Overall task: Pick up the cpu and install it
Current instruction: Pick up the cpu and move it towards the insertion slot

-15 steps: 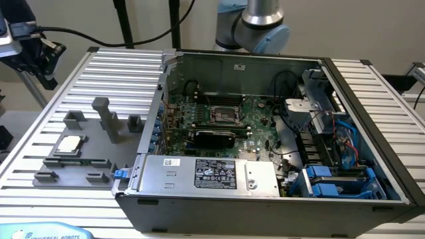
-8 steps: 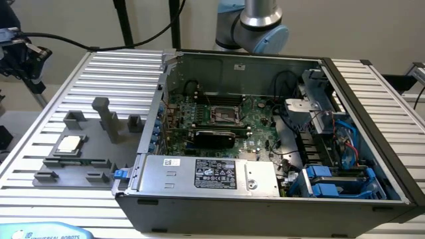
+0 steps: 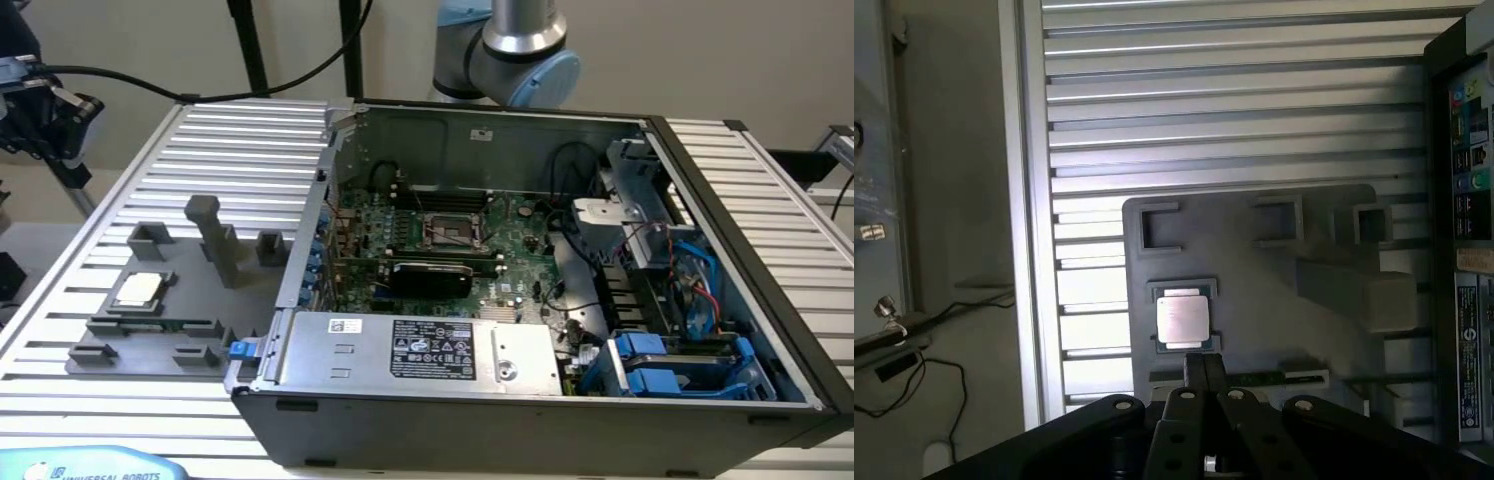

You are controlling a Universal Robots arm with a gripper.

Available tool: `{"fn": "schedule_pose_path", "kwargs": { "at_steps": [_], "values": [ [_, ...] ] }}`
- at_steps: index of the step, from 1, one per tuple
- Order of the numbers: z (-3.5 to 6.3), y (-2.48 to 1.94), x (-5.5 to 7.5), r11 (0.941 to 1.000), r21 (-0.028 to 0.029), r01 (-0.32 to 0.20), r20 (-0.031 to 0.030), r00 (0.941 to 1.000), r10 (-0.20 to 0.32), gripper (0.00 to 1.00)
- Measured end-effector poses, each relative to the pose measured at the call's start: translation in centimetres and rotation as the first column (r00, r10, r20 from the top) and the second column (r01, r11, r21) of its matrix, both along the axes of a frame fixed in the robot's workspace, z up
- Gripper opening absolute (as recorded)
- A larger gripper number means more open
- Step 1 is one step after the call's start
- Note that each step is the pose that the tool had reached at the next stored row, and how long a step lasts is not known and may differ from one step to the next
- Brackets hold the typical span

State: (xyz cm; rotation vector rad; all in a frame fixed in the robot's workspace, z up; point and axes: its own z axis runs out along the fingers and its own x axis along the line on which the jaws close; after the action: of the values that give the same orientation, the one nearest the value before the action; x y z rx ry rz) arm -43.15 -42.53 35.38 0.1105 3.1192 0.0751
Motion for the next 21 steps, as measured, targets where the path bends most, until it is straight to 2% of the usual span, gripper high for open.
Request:
{"fn": "schedule_pose_path", "kwargs": {
  "at_steps": [8,10,11,13,14,17,19,20,21],
  "values": [
    [0.0,0.0,0.0,1.0,0.0,0.0,0.0,1.0,0.0,0.12],
    [0.0,0.0,0.0,1.0,0.0,0.0,0.0,1.0,0.0,0.24],
    [0.0,0.0,0.0,1.0,0.0,0.0,0.0,1.0,0.0,0.24],
    [0.0,0.0,0.0,1.0,0.0,0.0,0.0,1.0,0.0,0.36],
    [0.0,0.0,0.0,1.0,0.0,0.0,0.0,1.0,0.0,0.36],
    [0.0,0.0,0.0,1.0,0.0,0.0,0.0,1.0,0.0,0.53],
    [-0.04,0.0,0.0,1.0,0.0,0.0,0.0,1.0,0.0,0.53],
    [-0.21,0.0,0.0,1.0,0.0001,0.0,0.0002,1.0,0.0,0.6],
    [-0.39,0.0,0.0,1.0,0.0,0.0,0.0001,1.0,0.0,0.6]
  ]
}}
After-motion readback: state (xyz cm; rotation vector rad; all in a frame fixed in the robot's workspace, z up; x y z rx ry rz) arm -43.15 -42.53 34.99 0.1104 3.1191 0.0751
